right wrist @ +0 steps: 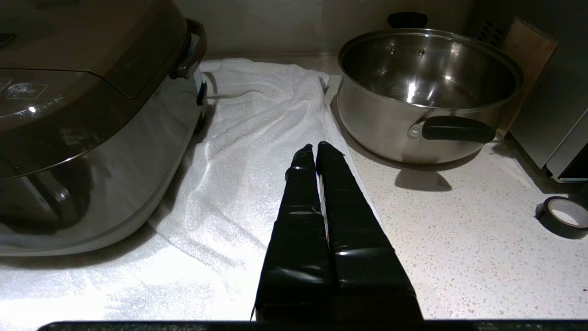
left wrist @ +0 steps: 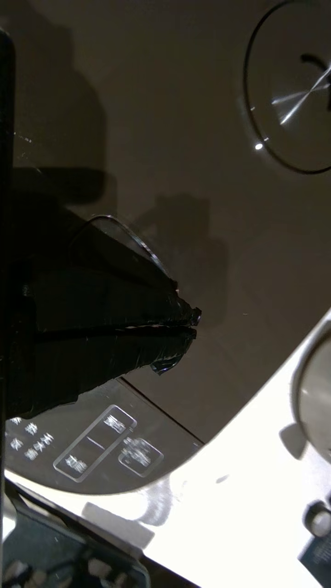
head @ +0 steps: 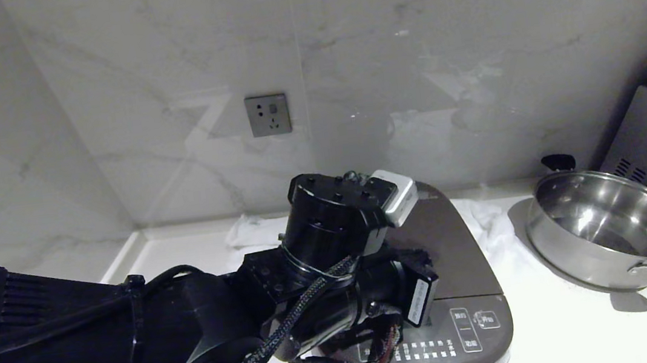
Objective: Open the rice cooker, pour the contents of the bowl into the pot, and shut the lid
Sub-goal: Open the rice cooker
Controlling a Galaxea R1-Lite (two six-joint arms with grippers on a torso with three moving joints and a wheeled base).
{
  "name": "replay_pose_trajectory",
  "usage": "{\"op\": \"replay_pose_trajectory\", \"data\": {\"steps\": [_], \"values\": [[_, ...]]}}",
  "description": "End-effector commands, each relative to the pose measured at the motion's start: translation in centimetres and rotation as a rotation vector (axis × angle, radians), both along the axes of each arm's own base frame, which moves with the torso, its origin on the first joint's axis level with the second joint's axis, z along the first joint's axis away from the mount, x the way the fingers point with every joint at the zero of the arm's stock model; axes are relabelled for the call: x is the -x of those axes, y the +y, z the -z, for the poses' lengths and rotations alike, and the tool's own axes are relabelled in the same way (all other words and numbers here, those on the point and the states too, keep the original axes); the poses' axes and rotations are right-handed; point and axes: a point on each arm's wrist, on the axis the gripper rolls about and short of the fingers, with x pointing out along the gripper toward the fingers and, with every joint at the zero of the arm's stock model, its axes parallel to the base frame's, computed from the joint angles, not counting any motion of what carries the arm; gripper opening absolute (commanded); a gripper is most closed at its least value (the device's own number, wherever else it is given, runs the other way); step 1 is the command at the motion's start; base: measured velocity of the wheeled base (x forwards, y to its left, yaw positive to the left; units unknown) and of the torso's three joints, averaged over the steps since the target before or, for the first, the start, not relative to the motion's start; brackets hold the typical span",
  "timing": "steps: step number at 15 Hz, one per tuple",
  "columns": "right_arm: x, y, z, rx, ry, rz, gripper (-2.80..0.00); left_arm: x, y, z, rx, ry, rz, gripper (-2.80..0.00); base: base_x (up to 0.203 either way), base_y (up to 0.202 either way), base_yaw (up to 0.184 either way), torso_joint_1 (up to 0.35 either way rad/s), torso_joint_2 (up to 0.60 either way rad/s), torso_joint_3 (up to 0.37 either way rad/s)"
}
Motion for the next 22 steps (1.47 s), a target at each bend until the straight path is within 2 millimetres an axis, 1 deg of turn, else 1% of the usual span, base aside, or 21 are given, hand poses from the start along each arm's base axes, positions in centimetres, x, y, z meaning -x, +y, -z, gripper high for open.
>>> {"op": "replay_pose_trajectory", "data": {"steps": [1, 5, 8, 13, 15, 20, 22], "values": [[0.0, 0.0, 0.0, 0.0, 0.0, -0.001, -2.8, -0.5, 0.1, 0.6, -0.015, 0.006, -0.012, -2.8, 0.0, 0.0, 0.0, 0.0, 0.0, 0.0], [0.0, 0.0, 0.0, 0.0, 0.0, -0.001, -2.8, -0.2, 0.6, 1.3, -0.037, 0.022, -0.013, -2.8, 0.0, 0.0, 0.0, 0.0, 0.0, 0.0], [0.0, 0.0, 0.0, 0.0, 0.0, -0.001, -2.8, -0.6, 0.7, 1.5, -0.041, 0.024, -0.024, -2.8, 0.0, 0.0, 0.0, 0.0, 0.0, 0.0], [0.0, 0.0, 0.0, 0.0, 0.0, -0.001, -2.8, -0.6, 0.7, 1.9, -0.053, 0.034, -0.021, -2.8, 0.0, 0.0, 0.0, 0.0, 0.0, 0.0], [0.0, 0.0, 0.0, 0.0, 0.0, 0.0, -2.8, -0.6, 0.6, 2.5, -0.067, 0.044, -0.02, -2.8, 0.0, 0.0, 0.0, 0.0, 0.0, 0.0], [0.0, 0.0, 0.0, 0.0, 0.0, -0.001, -2.8, -0.5, 0.8, 2.9, -0.081, 0.055, -0.017, -2.8, 0.0, 0.0, 0.0, 0.0, 0.0, 0.0], [0.0, 0.0, 0.0, 0.0, 0.0, -0.001, -2.8, -0.4, 0.9, 3.5, -0.094, 0.065, -0.015, -2.8, 0.0, 0.0, 0.0, 0.0, 0.0, 0.0]]}}
